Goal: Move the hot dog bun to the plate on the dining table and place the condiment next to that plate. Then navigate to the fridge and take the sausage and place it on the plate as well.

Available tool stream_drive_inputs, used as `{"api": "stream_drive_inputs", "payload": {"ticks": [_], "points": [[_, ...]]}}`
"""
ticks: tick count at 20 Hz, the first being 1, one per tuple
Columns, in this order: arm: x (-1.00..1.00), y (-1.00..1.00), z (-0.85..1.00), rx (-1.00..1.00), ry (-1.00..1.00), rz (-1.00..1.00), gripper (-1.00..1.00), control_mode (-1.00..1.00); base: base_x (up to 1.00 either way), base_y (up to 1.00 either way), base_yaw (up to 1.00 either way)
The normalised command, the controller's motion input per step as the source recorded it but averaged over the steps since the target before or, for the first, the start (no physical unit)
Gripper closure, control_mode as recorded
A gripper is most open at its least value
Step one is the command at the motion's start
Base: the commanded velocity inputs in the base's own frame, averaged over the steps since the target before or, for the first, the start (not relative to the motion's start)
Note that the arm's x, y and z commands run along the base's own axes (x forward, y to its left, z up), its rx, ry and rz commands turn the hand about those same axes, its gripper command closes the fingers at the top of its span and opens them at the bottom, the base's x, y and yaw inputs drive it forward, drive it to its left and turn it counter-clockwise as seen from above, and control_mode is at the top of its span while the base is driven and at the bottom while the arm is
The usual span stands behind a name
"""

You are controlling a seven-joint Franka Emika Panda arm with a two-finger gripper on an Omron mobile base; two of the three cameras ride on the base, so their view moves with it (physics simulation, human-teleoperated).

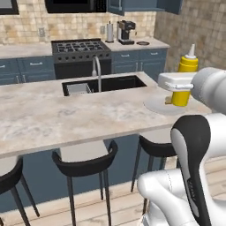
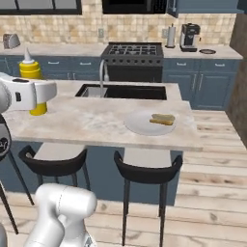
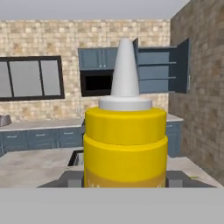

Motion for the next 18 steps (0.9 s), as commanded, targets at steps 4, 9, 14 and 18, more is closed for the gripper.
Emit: {"api": "stream_drive_inputs", "payload": {"ticks": [4,9,14,18], "points": [[0.5,0.02,-0.04,0.0,0.07,-0.01,1.0,-1.0,0.44,0.21,-0.11],[0.99,-0.16,-0.24,0.01,0.1,0.2,1.0,-1.0,0.0,0.0,0.0],[0.91,-0.19,-0.48,0.02,0.08,0.35,1.0,-1.0,0.0,0.0,0.0],[0.49,-0.15,-0.44,0.01,0.0,0.45,1.0,-1.0,0.0,0.0,0.0]]}}
